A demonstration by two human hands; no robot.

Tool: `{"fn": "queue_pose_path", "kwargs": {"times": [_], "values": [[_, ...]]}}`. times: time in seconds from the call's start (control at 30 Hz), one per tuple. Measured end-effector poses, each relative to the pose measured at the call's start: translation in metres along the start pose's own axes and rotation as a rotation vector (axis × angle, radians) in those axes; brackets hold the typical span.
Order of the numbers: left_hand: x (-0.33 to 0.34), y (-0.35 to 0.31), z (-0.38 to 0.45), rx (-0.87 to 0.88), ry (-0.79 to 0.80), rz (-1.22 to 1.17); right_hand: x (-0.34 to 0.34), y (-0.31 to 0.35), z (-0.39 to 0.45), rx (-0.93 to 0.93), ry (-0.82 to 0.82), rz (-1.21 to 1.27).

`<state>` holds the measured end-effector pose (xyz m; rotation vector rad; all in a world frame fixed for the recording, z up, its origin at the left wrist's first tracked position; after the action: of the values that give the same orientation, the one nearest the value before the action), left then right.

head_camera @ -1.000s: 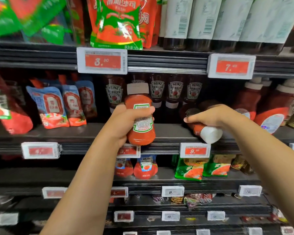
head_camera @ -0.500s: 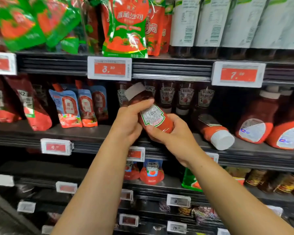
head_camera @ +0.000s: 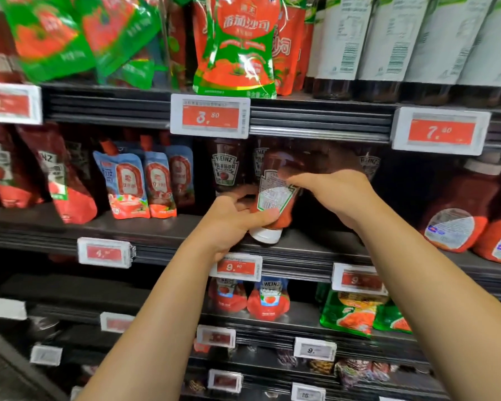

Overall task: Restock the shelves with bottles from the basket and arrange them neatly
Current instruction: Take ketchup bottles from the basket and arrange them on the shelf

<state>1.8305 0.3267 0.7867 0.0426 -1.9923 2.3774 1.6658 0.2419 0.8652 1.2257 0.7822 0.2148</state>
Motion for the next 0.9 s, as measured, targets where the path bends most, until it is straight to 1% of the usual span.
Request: {"fn": "queue_pose_path", "kwargs": {"times": [0.07,0.2,0.27,0.37,0.47,0.57,0.63,0.77,0.8,0.9], "values": [[-0.005,-0.001,0.004,0.017,-0.030,0.041,0.006,0.009,0.004,-0.034,0.019,0.002],[-0.011,-0.001,0.012,0.025,-0.072,0.155,0.015,0.020,0.014,-0.087,0.057,-0.090],[-0.012,0.000,0.016,0.023,-0.078,0.168,0.014,0.026,0.017,-0.150,0.018,-0.189],[-0.013,0.001,0.016,0.023,-0.092,0.193,0.017,0.024,0.020,-0.187,-0.014,-0.191],[-0.015,0.001,0.013,0.018,-0.110,0.230,0.027,0.007,0.024,-0.146,0.017,-0.089],[-0.016,-0.002,0.008,0.000,-0.159,0.323,0.039,-0.013,0.025,-0.095,0.069,0.045],[-0.016,-0.006,0.004,0.005,-0.216,0.414,0.043,-0.018,0.022,-0.103,0.070,0.079],[-0.012,-0.018,-0.006,0.072,-0.312,0.578,0.047,-0.026,0.017,-0.089,0.082,0.102],[-0.012,-0.021,-0.008,0.086,-0.343,0.606,0.048,-0.032,0.016,-0.064,0.083,0.170],[-0.012,-0.029,-0.013,0.117,-0.433,0.691,0.063,-0.046,0.011,-0.015,0.133,0.550]]}}
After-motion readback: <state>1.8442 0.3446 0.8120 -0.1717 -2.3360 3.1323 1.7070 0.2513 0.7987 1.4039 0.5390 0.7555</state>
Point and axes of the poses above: each hand's wrist, its own z-axis towards the middle knuckle, its own x-axis out of the palm, y = z × x, the point moved 8 cm from there along z, towards the middle knuckle, and after that the axes turned 15 degrees about y, right-handed, at the moved point
